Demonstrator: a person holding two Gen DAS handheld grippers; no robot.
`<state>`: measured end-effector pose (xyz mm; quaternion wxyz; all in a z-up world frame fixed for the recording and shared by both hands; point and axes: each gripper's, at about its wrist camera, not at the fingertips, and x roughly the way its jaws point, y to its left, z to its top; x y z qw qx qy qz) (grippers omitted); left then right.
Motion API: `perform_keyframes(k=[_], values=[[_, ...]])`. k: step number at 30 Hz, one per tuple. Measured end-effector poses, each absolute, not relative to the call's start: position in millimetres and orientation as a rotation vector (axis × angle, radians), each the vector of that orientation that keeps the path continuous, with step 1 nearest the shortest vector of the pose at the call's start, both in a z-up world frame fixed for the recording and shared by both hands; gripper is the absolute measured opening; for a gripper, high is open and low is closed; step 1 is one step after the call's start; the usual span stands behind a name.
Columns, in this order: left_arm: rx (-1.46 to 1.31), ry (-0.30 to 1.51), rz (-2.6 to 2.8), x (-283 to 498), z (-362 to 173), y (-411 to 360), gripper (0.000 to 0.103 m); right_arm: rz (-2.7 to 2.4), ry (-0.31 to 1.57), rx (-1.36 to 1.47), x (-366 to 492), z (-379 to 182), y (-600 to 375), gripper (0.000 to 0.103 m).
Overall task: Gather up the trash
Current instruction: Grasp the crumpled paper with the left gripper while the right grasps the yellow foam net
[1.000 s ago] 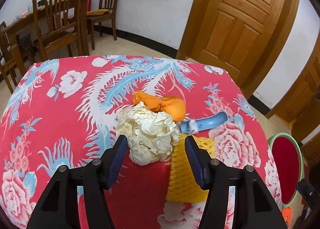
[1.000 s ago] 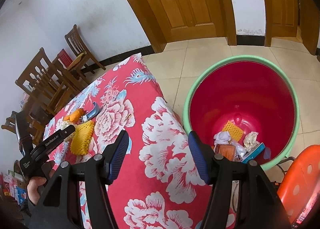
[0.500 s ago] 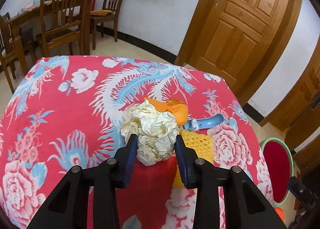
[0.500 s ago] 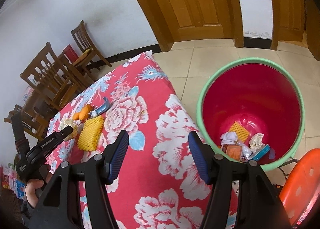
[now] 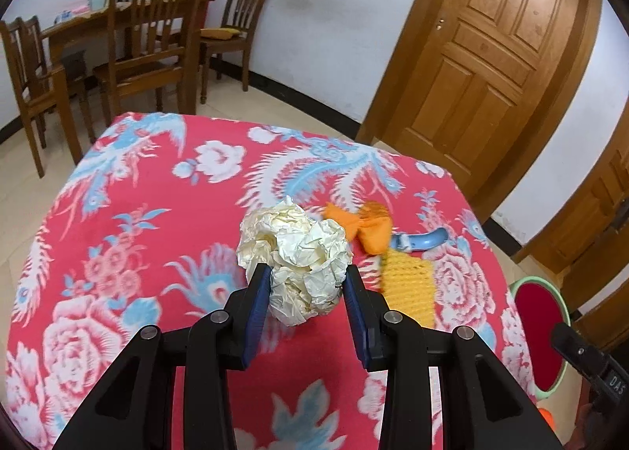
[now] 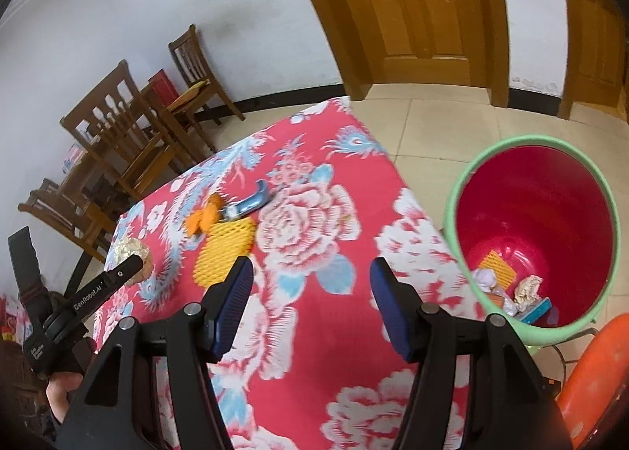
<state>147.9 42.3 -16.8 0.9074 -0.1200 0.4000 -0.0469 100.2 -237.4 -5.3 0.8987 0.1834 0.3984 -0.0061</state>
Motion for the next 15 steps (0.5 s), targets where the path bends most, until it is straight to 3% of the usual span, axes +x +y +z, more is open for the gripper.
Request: perform_keyframes(k=[15], values=[[-0.285,0.826,-0.016,140.4,-29.9,81.9,0.038,0.056,0.914,0.302,144.0,-26.4,-165.8,0.067]])
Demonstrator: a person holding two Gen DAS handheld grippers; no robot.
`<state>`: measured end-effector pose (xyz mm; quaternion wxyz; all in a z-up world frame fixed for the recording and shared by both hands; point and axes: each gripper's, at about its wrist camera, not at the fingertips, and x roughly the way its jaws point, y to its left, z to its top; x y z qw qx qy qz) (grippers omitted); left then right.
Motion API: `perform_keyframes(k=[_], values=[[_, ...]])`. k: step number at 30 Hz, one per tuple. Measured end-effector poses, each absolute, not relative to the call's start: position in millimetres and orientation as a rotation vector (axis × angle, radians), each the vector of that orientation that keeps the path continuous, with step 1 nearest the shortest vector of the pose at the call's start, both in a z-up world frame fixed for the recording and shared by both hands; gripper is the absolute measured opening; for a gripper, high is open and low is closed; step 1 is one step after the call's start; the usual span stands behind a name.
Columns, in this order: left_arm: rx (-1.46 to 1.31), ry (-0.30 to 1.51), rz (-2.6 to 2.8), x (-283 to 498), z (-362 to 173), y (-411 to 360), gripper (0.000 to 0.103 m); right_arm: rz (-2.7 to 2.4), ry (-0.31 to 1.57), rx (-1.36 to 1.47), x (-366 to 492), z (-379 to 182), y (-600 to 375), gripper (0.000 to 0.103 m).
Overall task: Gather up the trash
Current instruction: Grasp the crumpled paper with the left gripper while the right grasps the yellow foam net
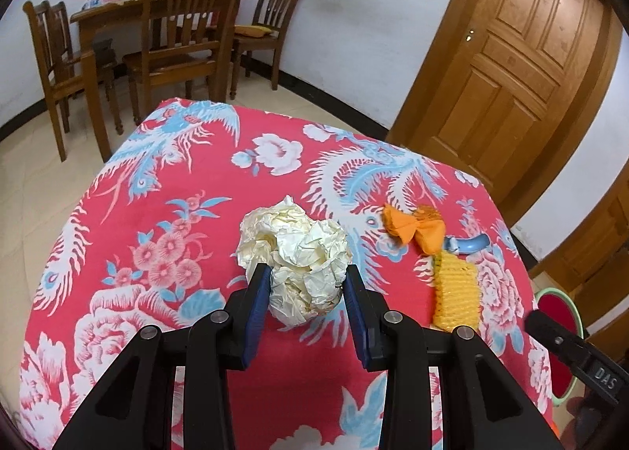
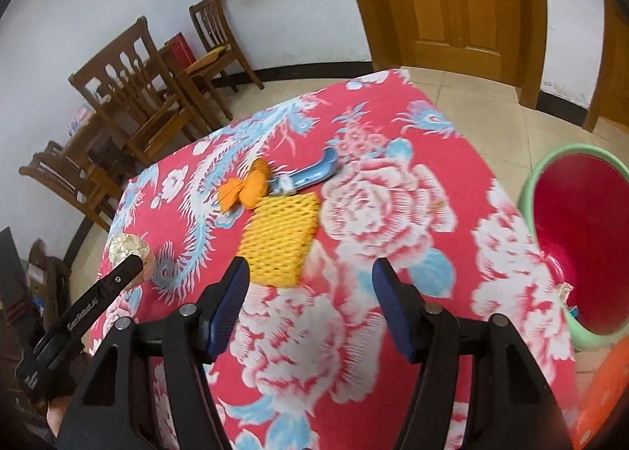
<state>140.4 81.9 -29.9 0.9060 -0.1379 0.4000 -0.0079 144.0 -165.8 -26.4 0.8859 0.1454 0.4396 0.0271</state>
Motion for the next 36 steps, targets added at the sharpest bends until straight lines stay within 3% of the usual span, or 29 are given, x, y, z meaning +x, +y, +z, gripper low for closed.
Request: perform_keyframes(k=[23,26,32,34,36], values=[[-0.337,0.836,-0.033,142.5,-42.1,97.0,0.038,0.006,0.987,0.181,187.8,-70.0,-113.1,0.066],[-0.34,0.843,-0.03,143.1,-43.3,97.6,0.038,-0.005,0.981,0.173,187.6,-70.0,-113.3,0.06],[-0.33,0.842,-0.027,138.9,-41.5,95.7,0.038,-0.027,0.972,0.154,186.3,-69.8,-117.2,0.037],[-0.325,0.84,-0.028,137.0,-39.8,94.1,0.038,-0.023,0.975,0.169,185.2,-69.6,-121.6,0.024],[-0.322,0.839,-0.032,134.7,-37.6,91.7,0.038,-0.013,0.978,0.191,183.4,-69.5,-127.4,0.02]])
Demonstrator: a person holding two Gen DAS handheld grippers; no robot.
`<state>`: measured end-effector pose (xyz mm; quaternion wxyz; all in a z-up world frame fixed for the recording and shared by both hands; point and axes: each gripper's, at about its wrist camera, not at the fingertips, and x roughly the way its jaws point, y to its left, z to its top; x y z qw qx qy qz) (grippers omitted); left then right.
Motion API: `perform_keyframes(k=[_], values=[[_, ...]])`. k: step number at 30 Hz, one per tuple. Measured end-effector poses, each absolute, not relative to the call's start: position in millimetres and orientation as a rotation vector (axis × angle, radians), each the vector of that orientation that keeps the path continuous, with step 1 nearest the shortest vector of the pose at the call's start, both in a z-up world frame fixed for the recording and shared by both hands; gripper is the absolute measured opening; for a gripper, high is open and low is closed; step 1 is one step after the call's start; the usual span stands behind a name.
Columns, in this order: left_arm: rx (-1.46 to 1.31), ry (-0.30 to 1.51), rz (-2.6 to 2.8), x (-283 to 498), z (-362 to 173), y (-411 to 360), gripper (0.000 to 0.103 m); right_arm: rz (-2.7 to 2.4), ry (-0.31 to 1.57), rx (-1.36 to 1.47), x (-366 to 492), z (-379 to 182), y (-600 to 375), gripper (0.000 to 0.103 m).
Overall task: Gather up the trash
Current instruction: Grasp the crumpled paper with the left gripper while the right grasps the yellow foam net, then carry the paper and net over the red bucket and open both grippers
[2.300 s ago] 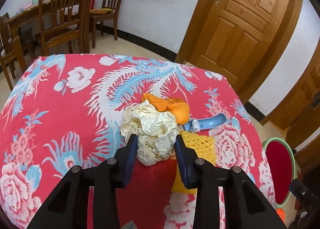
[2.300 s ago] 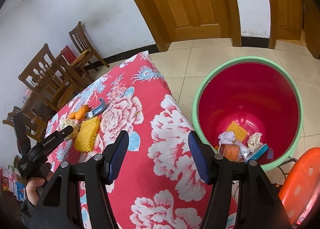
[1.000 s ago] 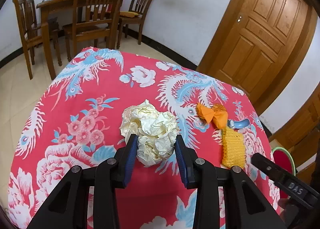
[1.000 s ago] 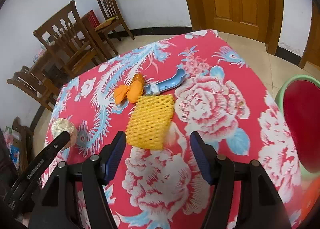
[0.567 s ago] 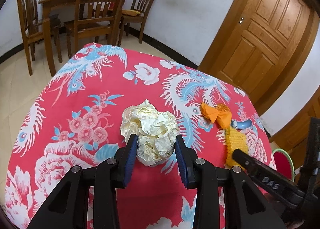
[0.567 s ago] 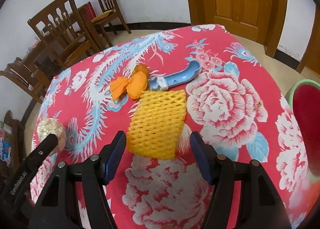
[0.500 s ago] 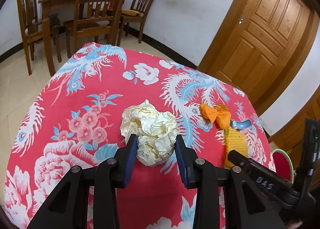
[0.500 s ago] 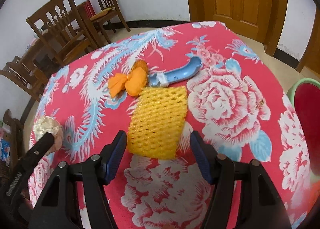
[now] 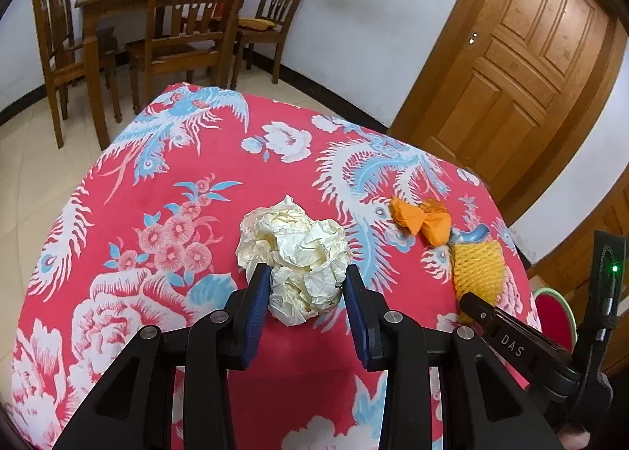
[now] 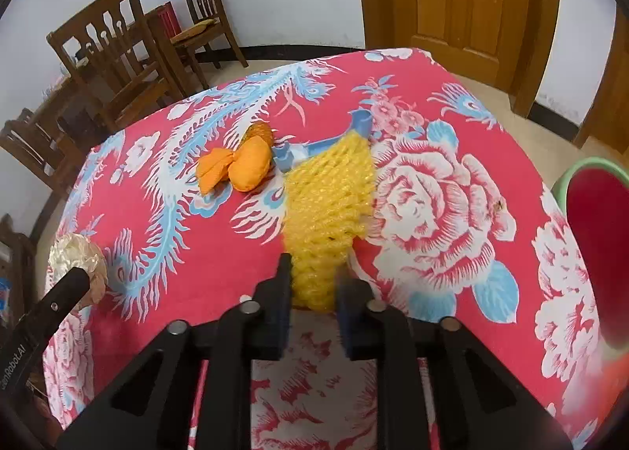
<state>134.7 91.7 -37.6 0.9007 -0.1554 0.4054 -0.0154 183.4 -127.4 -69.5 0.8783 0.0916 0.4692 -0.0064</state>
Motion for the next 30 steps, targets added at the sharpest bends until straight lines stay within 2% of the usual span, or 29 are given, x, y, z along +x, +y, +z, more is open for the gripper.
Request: perform_keyframes(k=[4,30], values=[[-0.315,0.836,-0.041,130.3,-33.4,87.1,0.038,0.0,0.971,0.222,174.9,-66.8,-135.2,0.017],[-0.254,0.805,-0.164,99.9,-4.0,21.2,0.038,-0.002,0.792,0.38,80.7,-11.8,-221.8,0.017]])
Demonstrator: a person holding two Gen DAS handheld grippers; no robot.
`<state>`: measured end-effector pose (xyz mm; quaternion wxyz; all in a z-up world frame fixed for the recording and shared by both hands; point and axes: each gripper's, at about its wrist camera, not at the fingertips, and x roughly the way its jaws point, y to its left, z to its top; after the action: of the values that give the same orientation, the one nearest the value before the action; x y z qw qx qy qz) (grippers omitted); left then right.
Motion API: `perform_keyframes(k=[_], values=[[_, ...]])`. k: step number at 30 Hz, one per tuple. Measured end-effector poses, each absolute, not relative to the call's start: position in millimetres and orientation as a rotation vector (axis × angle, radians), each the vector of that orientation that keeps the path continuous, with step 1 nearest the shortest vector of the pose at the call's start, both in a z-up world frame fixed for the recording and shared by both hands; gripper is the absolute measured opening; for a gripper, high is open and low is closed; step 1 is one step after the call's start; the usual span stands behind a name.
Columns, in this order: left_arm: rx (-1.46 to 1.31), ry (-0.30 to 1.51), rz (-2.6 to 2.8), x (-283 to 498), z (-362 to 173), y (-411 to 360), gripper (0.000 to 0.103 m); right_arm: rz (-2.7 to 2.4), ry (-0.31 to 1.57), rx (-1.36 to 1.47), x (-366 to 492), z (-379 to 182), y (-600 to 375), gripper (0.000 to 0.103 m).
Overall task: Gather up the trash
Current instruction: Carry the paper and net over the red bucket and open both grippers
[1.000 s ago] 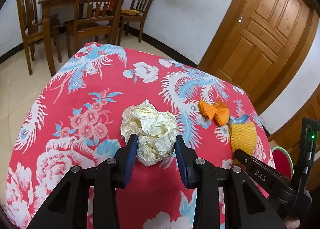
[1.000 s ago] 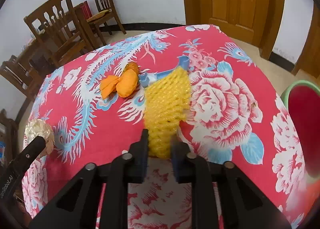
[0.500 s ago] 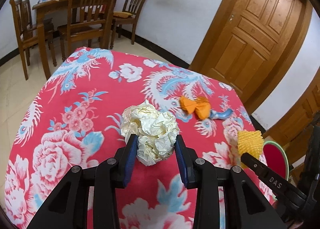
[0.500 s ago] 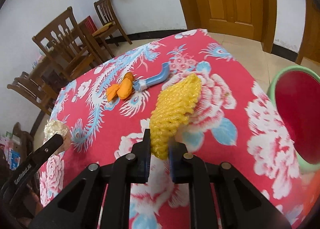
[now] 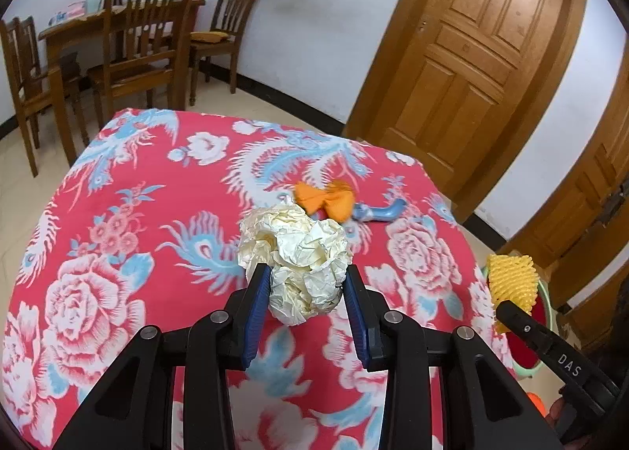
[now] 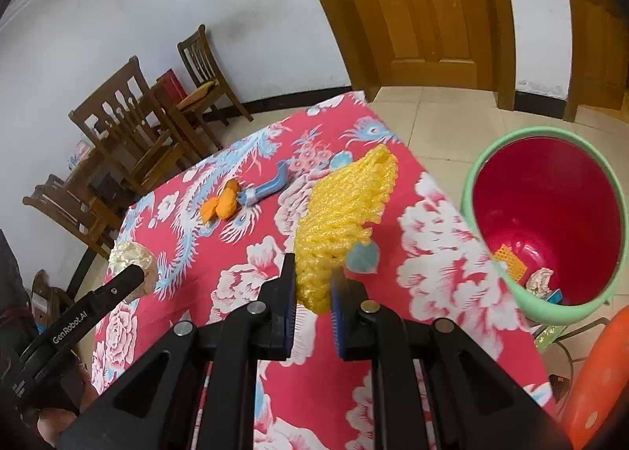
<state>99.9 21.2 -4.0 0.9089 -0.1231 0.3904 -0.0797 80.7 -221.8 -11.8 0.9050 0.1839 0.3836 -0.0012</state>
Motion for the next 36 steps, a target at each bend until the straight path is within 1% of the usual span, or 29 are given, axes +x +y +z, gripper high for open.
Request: perform_keyframes(k=[36], values=[[-0.15,0.803,-0.354,97.3,16.0,-82.1,0.038,-0.126,0.687,0.488,40.7,3.8,-310.9,0.017]])
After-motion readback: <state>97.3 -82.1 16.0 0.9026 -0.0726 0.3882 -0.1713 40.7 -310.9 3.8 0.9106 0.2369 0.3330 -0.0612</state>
